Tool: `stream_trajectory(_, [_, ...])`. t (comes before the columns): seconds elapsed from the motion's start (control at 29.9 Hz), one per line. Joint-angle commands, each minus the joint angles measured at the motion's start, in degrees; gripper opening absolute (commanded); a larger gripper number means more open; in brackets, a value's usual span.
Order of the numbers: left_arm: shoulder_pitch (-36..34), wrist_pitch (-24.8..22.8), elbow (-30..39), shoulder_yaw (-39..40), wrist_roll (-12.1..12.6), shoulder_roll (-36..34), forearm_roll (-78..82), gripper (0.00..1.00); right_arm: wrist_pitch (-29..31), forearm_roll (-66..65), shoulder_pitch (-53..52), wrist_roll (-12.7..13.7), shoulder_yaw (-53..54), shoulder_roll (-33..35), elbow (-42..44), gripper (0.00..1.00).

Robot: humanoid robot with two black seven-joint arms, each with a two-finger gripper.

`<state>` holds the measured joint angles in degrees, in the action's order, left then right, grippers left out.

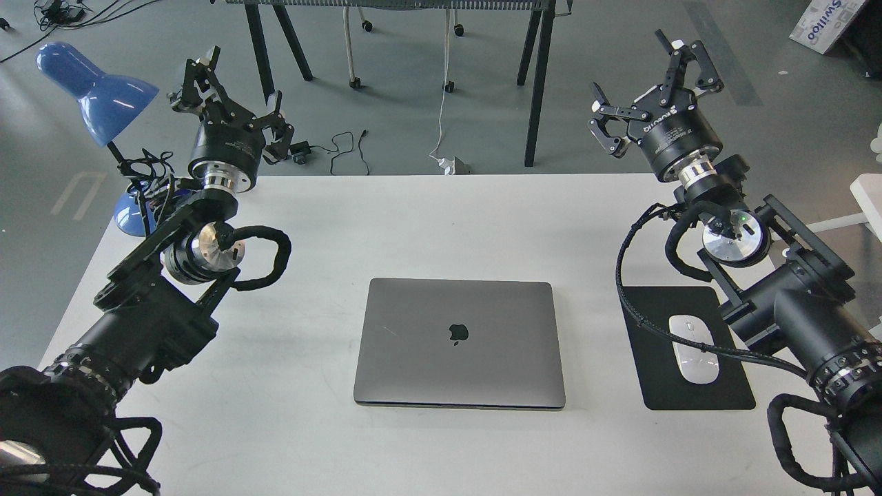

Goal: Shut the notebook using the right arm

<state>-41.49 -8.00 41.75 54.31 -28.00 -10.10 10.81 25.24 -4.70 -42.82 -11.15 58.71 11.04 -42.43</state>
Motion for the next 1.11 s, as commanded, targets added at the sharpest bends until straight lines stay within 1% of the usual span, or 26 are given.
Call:
stream_trajectory(0.0, [0.0,0.0,0.0,0.0,0.0,0.0,0.0,1.0,1.7,0.0,0.0,-0.5,0.0,-0.4,-0.4,1.0])
stream_trajectory(0.13, [0.0,0.0,0.0,0.0,0.0,0.0,0.0,1.0,2.0,0.0,0.0,-1.1,0.1,-0.6,-0.6,1.0])
stream_trajectory(0.4, [0.0,0.0,0.0,0.0,0.0,0.0,0.0,1.0,1.0,0.0,0.1,-1.1,1.3,-1.6,-0.5,1.0])
stream_trajectory(0.6, [0.0,0.0,0.0,0.0,0.0,0.0,0.0,1.0,-3.7,0.0,-0.2,-0.8,1.7,-2.3,-0.7,1.0])
stream_trajectory(0.84, [0.0,0.0,0.0,0.0,0.0,0.0,0.0,1.0,-3.6,0.0,0.0,-0.8,1.5,-2.1,-3.6,1.0])
stream_trajectory(1.07, [0.0,0.0,0.0,0.0,0.0,0.0,0.0,1.0,-3.7,0.0,0.0,-0.8,1.5,-2.1,-3.6,1.0])
